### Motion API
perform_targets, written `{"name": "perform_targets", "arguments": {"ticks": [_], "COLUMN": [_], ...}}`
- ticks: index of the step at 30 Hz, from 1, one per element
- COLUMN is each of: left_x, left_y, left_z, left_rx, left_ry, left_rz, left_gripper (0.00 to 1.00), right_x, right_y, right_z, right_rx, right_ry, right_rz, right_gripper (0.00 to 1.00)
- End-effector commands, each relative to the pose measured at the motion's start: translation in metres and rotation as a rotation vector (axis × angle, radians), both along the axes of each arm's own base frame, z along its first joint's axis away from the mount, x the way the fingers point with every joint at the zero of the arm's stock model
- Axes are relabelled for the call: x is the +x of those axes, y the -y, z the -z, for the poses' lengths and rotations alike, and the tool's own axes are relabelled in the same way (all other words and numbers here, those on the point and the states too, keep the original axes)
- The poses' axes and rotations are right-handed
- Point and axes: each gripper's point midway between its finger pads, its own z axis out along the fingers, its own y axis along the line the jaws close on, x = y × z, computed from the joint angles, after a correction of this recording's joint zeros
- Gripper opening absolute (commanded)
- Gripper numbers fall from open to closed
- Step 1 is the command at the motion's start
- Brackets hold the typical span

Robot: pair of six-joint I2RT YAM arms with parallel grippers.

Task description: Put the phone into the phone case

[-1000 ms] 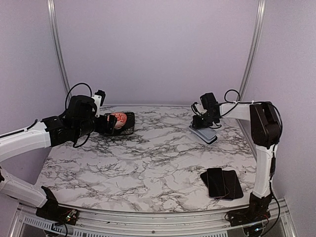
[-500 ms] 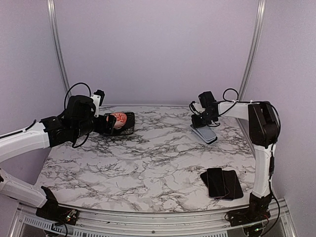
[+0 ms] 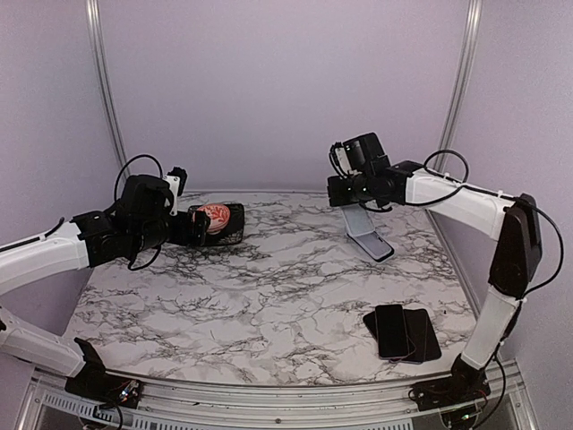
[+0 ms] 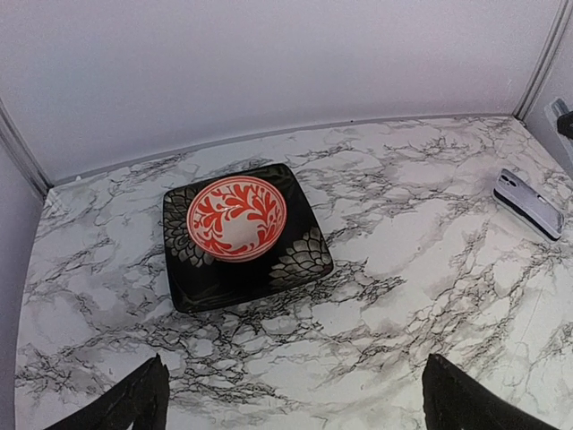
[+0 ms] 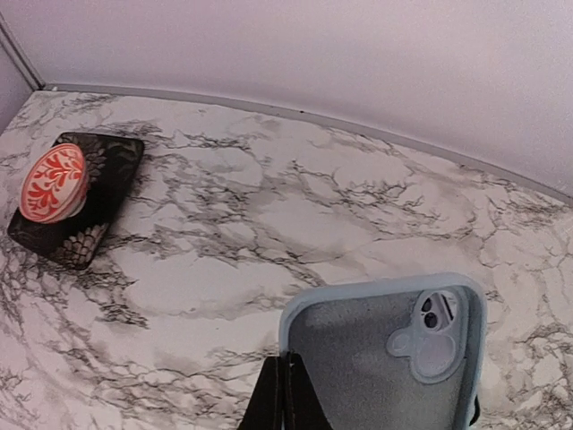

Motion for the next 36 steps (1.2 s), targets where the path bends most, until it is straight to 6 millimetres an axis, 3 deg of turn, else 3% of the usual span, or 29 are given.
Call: {"name": "perform_targets", "arguments": {"ticks": [1,7,11,15,19,22,26,28,30,32,36], "left_x": [-0.007,-0.011,-0.013,-0.015,-0.015,-0.015,-0.015,-0.015,-0.015,-0.015,-0.016], "left_y": [0.0,0.002,0.003,0.004,0.004,0.004,0.003,0.003,0.003,0.004,0.007], "left_z": [0.018,0.022,0.025,0.021,0.02,0.02,0.02,0.021,0.021,0.022,0.024], "left_rx": [-0.015,-0.022,-0.03,-0.038,-0.038,-0.038,-0.035,-0.031,-0.03,-0.034,-0.042], "left_ry": [-0.089,-0.115,-0.127,-0.127,-0.125,-0.125,-0.123,-0.125,-0.127,-0.131,-0.144], "left_rz": [-0.009,0.003,0.009,0.022,0.021,0.021,0.02,0.018,0.019,0.023,0.037], "left_gripper": [0.99,0.99,0.99,0.99,0.99,0.99,0.99,0.99,0.99,0.99,0.99], "right_x": [-0.048,-0.11,-0.141,-0.154,-0.15,-0.148,-0.148,-0.151,-0.159,-0.17,-0.217], "right_y": [-0.043,-0.115,-0.138,-0.153,-0.163,-0.164,-0.146,-0.129,-0.105,-0.069,0.017], "right_z": [0.043,0.1,0.131,0.156,0.163,0.158,0.139,0.126,0.118,0.117,0.14], "right_rx": [0.08,0.142,0.122,0.146,0.146,0.102,0.022,-0.021,-0.091,-0.193,-0.379], "right_ry": [-0.121,-0.299,-0.403,-0.486,-0.483,-0.482,-0.447,-0.425,-0.438,-0.474,-0.621], "right_rz": [0.057,-0.005,-0.006,-0.01,-0.027,-0.05,-0.041,-0.028,-0.005,0.048,0.182], "right_gripper": [0.0,0.0,0.0,0.0,0.01,0.36,0.68,0.92,0.98,0.99,0.99]}}
